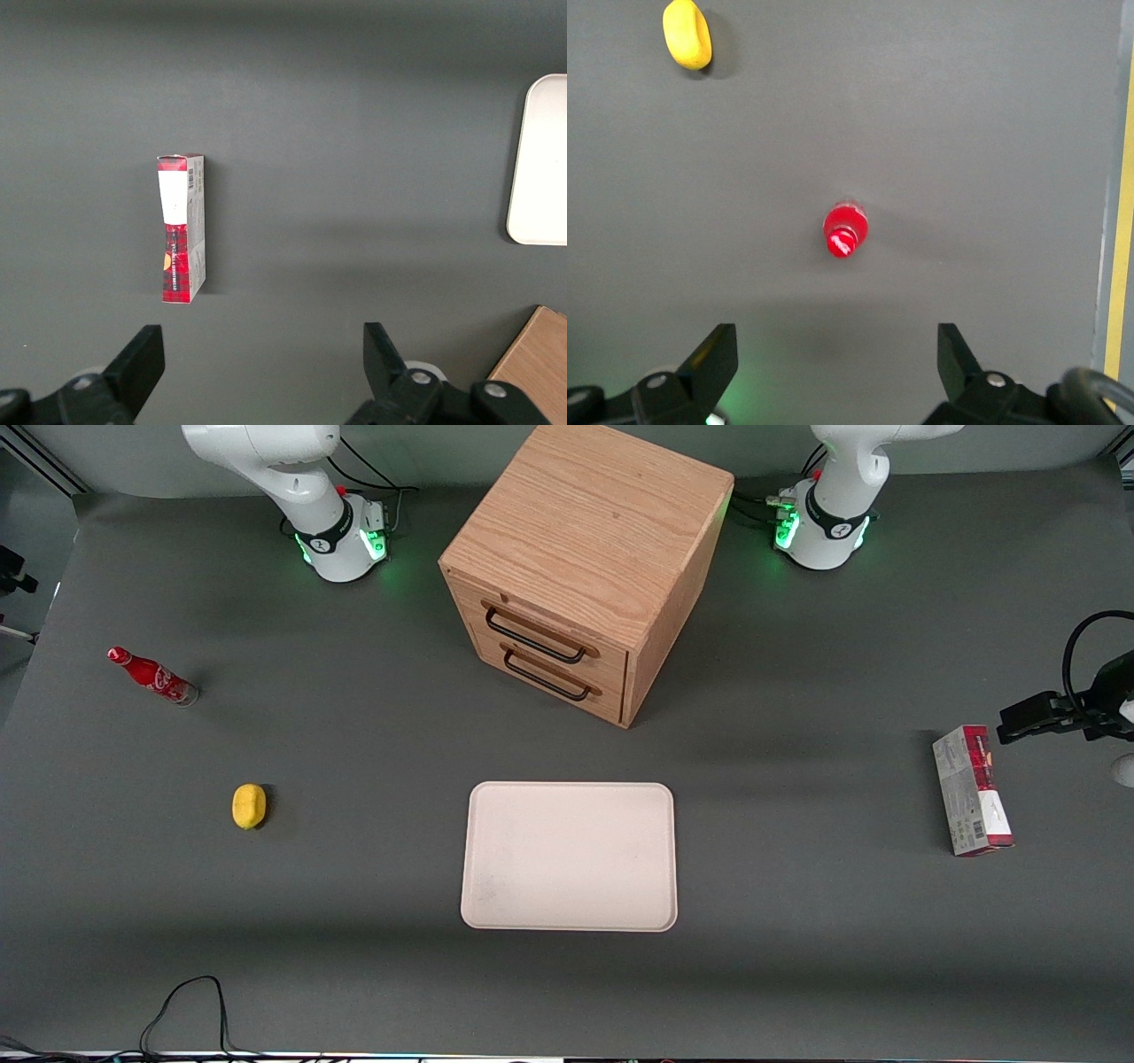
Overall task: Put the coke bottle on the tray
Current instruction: 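Lower the open right gripper around the bottle and close it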
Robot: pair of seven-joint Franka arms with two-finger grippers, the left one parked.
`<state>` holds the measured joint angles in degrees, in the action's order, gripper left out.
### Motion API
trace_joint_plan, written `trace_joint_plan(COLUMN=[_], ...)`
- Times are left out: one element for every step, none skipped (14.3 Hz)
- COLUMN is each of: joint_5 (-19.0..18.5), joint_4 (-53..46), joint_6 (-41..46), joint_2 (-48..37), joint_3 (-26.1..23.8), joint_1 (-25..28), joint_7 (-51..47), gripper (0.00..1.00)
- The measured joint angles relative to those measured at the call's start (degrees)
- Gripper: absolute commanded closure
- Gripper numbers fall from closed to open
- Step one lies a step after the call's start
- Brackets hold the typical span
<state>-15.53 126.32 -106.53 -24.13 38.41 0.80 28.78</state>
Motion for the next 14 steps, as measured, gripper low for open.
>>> trace_joint_plan(joint_5=[0.0,0.0,0.0,0.0,0.0,0.0,0.0,0.0,0.0,0.0,0.0,0.0,0.0,0.0], joint_4=[2.54,5.01,7.27,9.21,10.81,12.15,13.29,14.08,14.59,14.92,15.36,15.93,16.47,16.87], joint_6=[-3.08,-6.19,-9.11,-11.61,-13.84,-15.99,-18.14,-20.05,-21.85,-23.7,-25.62,-27.41,-28.76,-29.62], joint_2=[0.59,1.28,1.98,2.64,3.17,3.63,4.09,4.68,5.5,6.48,7.51,8.4,8.98,9.38], joint_3=[0.76,1.69,2.48,3.04,3.55,4.18,4.97,6.1,7.64,9.6,11.92,14.33,16.39,18.12], joint_1=[0.05,0.07,0.07,0.07,0.09,0.21,0.61,1.55,3.11,5.06,7.25,9.5,11.47,13.16], joint_7=[0.0,0.0,0.02,0.03,0.03,0.22,0.68,1.07,1.36,1.53,1.75,1.92,1.97,1.98], gripper=[0.0,0.0,0.0,0.0,0.0,0.0,0.0,0.0,0.0,0.0,0.0,0.0,0.0,0.0])
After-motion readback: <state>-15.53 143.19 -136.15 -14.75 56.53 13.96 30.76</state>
